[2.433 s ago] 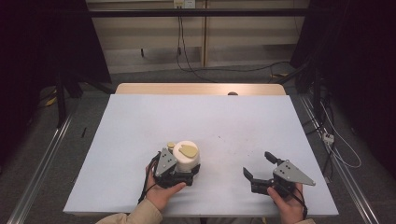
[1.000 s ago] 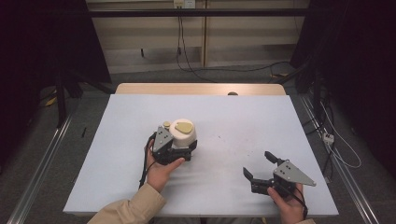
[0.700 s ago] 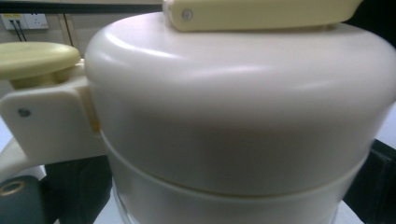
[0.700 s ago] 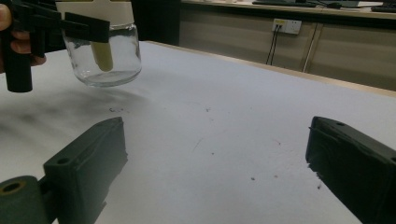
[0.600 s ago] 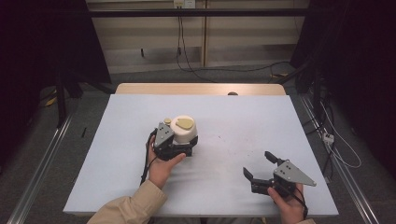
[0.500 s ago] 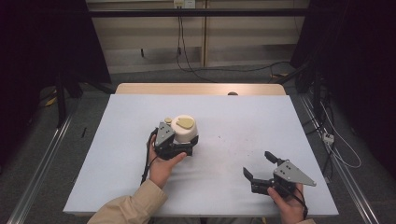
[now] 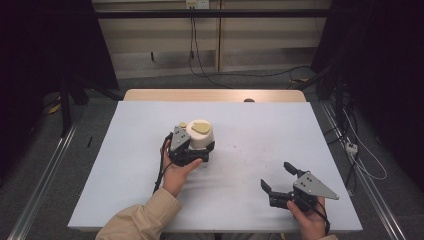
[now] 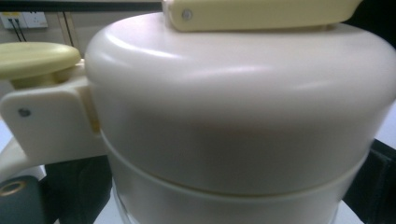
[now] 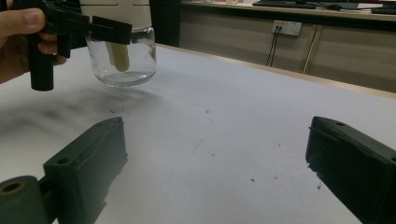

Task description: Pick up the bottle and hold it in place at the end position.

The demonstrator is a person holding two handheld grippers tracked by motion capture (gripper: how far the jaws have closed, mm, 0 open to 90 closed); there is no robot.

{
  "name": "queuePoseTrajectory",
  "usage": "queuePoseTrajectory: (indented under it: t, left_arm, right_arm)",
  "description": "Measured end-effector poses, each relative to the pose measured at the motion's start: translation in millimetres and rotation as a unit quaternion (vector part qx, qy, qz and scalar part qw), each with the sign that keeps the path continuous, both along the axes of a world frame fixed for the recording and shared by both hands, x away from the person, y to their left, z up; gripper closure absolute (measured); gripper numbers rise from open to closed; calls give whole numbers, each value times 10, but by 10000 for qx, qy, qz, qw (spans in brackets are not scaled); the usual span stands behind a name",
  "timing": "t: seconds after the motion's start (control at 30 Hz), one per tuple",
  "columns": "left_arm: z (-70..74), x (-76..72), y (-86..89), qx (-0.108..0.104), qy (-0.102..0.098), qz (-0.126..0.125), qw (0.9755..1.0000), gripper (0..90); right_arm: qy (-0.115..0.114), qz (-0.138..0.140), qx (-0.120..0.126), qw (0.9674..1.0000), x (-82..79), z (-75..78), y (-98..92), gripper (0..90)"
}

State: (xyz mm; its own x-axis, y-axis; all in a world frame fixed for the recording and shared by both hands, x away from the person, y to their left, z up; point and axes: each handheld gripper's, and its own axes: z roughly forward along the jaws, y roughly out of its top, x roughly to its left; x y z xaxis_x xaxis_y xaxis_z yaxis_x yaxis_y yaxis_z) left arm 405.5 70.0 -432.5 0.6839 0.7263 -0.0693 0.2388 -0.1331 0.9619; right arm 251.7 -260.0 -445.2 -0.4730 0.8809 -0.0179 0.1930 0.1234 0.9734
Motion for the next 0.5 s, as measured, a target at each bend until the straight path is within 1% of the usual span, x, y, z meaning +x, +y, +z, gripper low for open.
queuePoseTrajectory:
  t: [0.03, 0.07, 0.13, 0.2, 0.23, 0.27, 0.33, 0.37, 0.4, 0.43, 0.5]
  left_arm:
    - [-10, 3, -8, -28, 40, 21, 10000, 51]
    - [-13, 12, -6, 13, 28, 18, 10000, 51]
    - [-28, 25, -20, -12, 40, 54, 10000, 51]
    - [-34, 40, -18, 78, 11, 33, 10000, 51]
    - [-42, 44, -29, 35, 34, 51, 10000, 51]
    - [-44, 51, -28, 72, 35, 44, 10000, 51]
    - [-54, 58, -36, 25, 82, 87, 9999, 51]
    - [-50, 64, -35, 67, 89, 76, 9999, 51]
    - [-43, 69, -48, 57, 117, 73, 9999, 51]
    - [-25, 78, -46, 135, 74, 77, 9999, 51]
    - [11, 92, -58, 63, 46, 72, 9999, 51]
  right_arm:
    - [0, 0, -1, 10000, 0, 0, -1, 46]
    - [-1, 0, 1, 10000, 0, 0, -2, 46]
    - [-4, 5, -3, 10000, 1, -1, -7, 46]
    - [-4, -4, 11, 10000, 1, 2, -7, 47]
    - [-7, -3, 11, 10000, 0, 2, -8, 46]
    - [-7, -4, 13, 10000, -1, 2, -7, 46]
    - [-5, 0, 17, 10000, -1, 2, -7, 46]
    - [-5, 2, 12, 10000, 0, 1, -7, 46]
    - [-5, 2, 8, 10000, 1, 1, -7, 46]
    - [-4, 1, 10, 10000, 1, 0, -7, 46]
    - [-4, -1, 14, 10000, 0, -1, -9, 46]
